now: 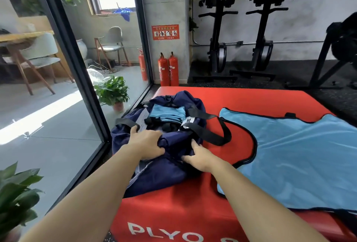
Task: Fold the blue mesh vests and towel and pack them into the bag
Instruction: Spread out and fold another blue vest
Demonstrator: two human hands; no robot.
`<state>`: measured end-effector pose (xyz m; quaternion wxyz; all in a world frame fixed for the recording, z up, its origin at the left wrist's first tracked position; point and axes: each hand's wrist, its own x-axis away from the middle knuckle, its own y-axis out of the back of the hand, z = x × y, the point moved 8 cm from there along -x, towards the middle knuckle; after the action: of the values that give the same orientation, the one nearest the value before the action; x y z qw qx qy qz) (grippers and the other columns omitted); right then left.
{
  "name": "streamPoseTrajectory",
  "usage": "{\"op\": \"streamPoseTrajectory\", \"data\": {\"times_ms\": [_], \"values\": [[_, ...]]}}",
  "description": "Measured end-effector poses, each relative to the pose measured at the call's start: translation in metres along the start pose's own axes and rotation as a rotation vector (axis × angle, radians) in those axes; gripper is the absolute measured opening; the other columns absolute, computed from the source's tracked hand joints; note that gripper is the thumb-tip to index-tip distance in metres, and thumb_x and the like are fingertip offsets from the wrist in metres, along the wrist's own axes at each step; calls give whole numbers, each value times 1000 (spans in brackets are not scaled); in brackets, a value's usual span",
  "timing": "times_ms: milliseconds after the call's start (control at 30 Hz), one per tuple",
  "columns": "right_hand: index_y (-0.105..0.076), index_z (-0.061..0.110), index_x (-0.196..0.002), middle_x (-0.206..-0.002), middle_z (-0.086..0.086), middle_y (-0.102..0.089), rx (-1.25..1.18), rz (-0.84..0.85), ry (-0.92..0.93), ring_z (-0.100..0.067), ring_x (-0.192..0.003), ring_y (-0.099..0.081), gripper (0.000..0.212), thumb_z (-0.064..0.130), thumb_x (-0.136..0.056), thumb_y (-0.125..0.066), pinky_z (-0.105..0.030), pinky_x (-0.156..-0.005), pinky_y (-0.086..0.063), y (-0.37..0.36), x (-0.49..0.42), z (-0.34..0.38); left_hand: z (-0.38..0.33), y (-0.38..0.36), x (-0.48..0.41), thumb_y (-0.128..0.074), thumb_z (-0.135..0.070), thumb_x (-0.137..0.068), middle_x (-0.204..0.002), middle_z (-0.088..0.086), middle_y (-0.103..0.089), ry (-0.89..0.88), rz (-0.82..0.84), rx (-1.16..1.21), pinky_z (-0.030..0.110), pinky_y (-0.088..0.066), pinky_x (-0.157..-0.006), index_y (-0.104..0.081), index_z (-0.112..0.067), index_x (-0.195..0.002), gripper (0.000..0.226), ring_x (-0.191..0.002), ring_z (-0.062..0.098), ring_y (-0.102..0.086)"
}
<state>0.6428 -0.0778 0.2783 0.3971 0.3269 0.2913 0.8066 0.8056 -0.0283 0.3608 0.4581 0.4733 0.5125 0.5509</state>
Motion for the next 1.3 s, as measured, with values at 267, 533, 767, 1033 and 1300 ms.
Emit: {"op": "streamPoseTrajectory", "data": {"times_ms": [267,533,767,1033,1300], "values": [[0,14,-157,-161,-22,-7,-13,20,-7,-32,-149,-13,91,43,-93,-57,-32,-117,-19,-11,-27,20,22,-10,-9,-52,-37,-86,-95,-6,-59,30,44,-27,55,-11,-114,-49,-24,-91,15,-107,24,-56],[-1,33,-155,-163,-14,-6,-113,29,64,-31,-150,-11,88,54,-88,-53,-39,-121,-13,-12,-17,20,8,4,-8,-52,-21,-86,-100,-3,-59,110,120,-183,58,-9,-115,-50,-22,-93,8,-108,25,-57],[-19,25,-156,-157,-3,-31,-28,-118,67,-20,-143,-32,78,51,-92,-55,-34,-116,-28,48,31,-21,-60,14,-17,-56,-28,-85,-138,3,-48,8,-29,-161,54,-18,-113,-44,-23,-134,50,-130,26,-43],[-43,21,-145,-147,0,-46,31,-181,-110,-19,-133,-45,61,53,-95,-50,-34,-109,-36,97,74,-118,-158,-19,-44,-51,-25,-92,-165,5,1,-258,97,-330,48,-2,-121,-53,-25,-138,46,-151,25,4],[-60,24,-122,-122,5,-59,85,-222,-70,-18,-113,-55,42,53,-93,-51,-33,-95,-45,104,65,-143,-166,-43,-66,-39,-23,-96,-159,6,-24,-233,143,-573,57,10,-118,-29,-16,-152,57,-148,27,-11]]}}
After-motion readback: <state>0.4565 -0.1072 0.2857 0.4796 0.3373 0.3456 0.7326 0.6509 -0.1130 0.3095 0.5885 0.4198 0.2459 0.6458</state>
